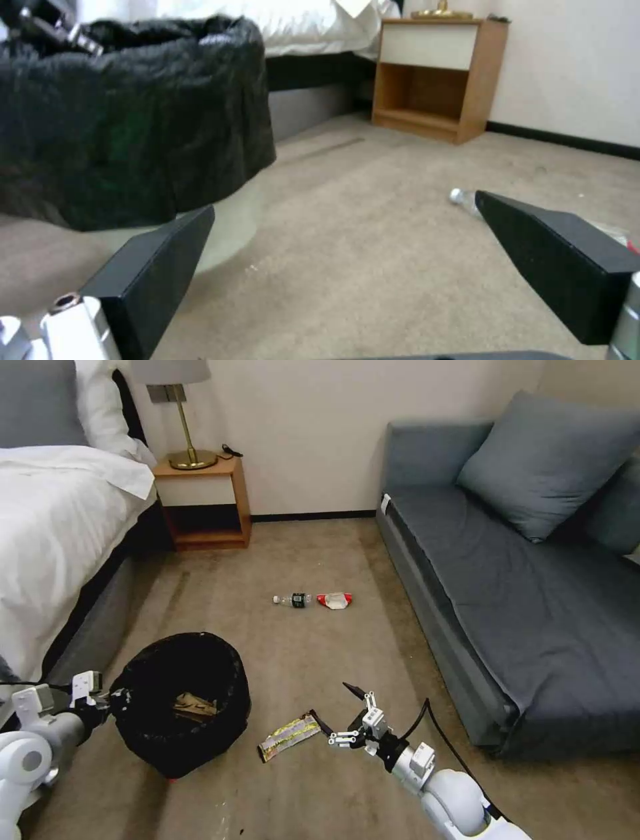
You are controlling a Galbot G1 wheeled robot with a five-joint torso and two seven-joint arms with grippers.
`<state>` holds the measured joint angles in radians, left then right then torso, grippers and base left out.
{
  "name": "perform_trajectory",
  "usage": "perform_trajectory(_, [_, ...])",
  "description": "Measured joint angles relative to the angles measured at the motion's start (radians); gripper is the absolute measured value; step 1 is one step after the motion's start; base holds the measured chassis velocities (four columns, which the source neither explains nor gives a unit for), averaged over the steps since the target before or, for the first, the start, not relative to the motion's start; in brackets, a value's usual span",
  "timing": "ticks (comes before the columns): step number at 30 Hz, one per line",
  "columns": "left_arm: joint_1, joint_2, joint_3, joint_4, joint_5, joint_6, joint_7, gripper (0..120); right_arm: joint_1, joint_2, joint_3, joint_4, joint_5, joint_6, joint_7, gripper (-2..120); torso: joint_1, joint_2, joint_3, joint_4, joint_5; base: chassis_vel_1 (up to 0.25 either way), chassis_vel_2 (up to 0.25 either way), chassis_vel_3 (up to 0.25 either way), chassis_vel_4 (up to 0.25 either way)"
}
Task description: Pick up the trash bin, then pick up the garbage on the floor and place it into the trash bin.
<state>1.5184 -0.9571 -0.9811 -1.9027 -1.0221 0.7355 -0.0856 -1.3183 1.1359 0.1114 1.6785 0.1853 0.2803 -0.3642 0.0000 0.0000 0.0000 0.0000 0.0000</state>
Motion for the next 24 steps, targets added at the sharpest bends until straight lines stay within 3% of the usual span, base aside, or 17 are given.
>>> perform_trajectory(9, [-0.002, 0.000, 0.004, 0.007, 0.000, 0.000, 0.000, 4, 0.042, -0.012, -0.041, -0.078, -0.050, 0.008, -0.030, 100, 0.000, 0.000, 0.000, -0.0001, 0.0000, -0.124, 0.126, 0.134, -0.135])
perform_trajectory(13, [-0.001, -0.002, 0.009, 0.007, 0.002, 0.000, 0.000, 4, 0.118, -0.023, -0.079, -0.188, -0.096, 0.021, -0.184, 100, 0.000, 0.000, 0.000, -0.0002, 0.0000, -0.057, 0.055, 0.063, -0.057])
perform_trajectory(17, [0.005, -0.003, 0.010, 0.005, 0.003, 0.000, 0.000, 4, 0.218, -0.016, -0.130, -0.312, -0.161, 0.024, -0.261, 100, 0.000, 0.000, 0.000, 0.0000, 0.0000, 0.000, 0.000, 0.000, 0.000])
perform_trajectory(24, [0.018, -0.004, 0.006, 0.000, 0.006, 0.000, 0.000, 4, 0.386, 0.036, -0.220, -0.517, -0.211, 0.037, -0.317, 100, 0.000, 0.000, 0.000, -0.0001, 0.0000, 0.000, 0.000, 0.000, 0.000])
